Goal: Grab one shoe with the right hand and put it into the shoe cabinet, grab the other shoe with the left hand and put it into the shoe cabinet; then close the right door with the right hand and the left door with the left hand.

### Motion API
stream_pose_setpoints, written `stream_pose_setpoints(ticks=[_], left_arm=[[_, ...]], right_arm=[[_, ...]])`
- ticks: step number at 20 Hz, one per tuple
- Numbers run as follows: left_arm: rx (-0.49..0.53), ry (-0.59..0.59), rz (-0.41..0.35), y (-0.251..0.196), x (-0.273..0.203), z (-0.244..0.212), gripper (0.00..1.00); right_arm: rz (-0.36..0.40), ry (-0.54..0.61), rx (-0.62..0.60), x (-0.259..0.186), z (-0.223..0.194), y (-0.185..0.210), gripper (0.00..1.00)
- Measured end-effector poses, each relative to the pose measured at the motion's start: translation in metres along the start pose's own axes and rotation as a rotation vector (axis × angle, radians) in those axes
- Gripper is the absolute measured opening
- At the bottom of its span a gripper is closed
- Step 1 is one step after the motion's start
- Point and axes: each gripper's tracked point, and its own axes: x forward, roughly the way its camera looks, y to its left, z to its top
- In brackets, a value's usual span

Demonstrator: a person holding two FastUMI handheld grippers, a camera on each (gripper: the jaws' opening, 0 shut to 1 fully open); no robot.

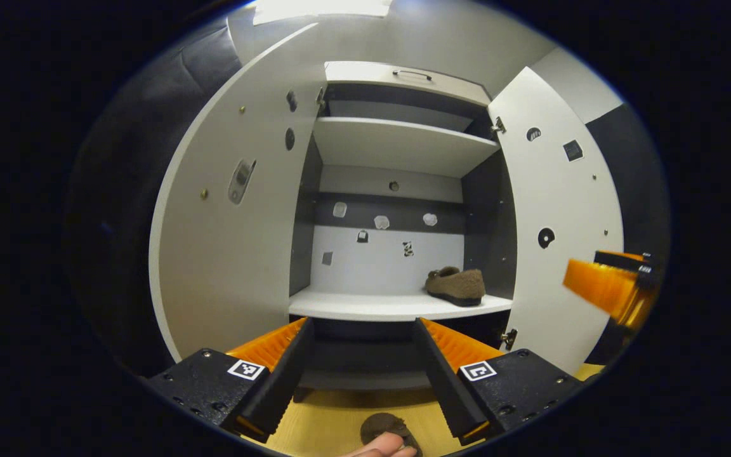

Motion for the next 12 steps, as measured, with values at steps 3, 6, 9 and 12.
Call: stream_pose_setpoints(ticks=[3,6,9,12], left_arm=[[-0.054,0.099,-0.036,-0.001,-0.006,-0.049,0.96],[-0.077,0.169,-0.075,-0.007,-0.014,-0.093,0.97],[-0.022,0.26,-0.037,-0.002,-0.021,-0.146,0.97],[0.011,0.422,-0.054,-0.009,-0.036,-0.212,0.97]], right_arm=[[0.017,-0.026,-0.001,-0.031,0.005,0.008,0.97],[-0.009,-0.054,0.04,-0.054,0.009,0.001,0.98],[-0.078,-0.105,0.134,-0.075,0.015,-0.023,0.97],[-0.14,-0.098,0.199,-0.084,0.016,-0.051,0.97]])
